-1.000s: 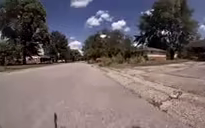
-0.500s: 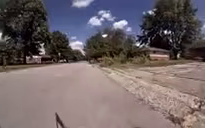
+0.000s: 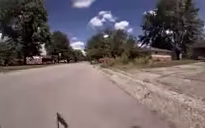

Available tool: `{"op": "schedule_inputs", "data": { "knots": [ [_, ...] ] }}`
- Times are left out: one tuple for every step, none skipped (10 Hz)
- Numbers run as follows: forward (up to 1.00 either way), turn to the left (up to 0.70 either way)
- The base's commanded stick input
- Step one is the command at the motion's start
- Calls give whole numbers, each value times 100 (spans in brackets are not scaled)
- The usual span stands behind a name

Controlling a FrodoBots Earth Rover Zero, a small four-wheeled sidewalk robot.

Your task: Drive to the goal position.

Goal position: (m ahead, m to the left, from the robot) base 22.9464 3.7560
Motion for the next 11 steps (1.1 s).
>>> {"op": "schedule_inputs", "data": {
  "knots": [
    [85,19],
    [85,32],
    [85,24],
    [85,3],
    [85,0],
    [85,0],
    [85,0],
    [85,0],
    [85,0],
    [85,0],
    [85,0]
  ]
}}
